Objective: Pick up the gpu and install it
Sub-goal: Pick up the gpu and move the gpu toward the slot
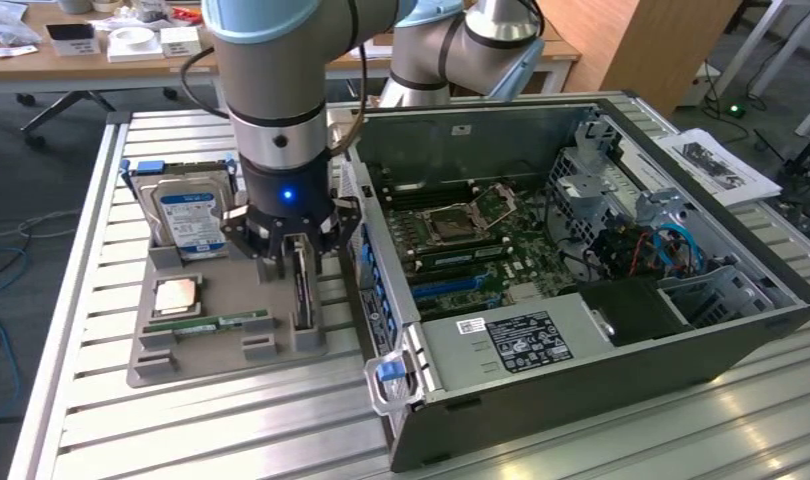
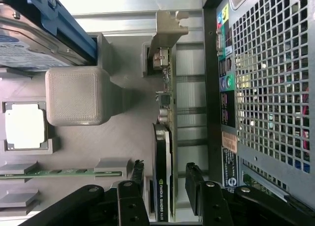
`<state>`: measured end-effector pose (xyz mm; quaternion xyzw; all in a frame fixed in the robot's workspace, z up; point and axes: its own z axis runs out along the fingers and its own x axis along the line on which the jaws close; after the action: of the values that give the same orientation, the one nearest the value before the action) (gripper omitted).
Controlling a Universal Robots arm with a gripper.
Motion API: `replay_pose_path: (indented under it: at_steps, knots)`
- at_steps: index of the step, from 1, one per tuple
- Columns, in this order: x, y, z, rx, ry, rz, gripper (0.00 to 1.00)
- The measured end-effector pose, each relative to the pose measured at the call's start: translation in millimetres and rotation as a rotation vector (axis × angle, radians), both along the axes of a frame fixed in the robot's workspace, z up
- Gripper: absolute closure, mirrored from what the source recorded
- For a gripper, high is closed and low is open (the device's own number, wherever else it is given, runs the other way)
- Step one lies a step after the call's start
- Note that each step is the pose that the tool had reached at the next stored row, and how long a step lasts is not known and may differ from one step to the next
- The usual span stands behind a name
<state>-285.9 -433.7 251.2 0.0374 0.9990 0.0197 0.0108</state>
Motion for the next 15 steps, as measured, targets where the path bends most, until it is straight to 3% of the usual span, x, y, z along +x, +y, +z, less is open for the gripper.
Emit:
replay_pose_path:
  at_steps: [9,15]
  knots:
    - [0.0,2.4,-11.8,0.0000,0.0038,0.000,0.53]
    - [-0.1,2.7,-12.8,-0.0001,0.0042,0.000,0.53]
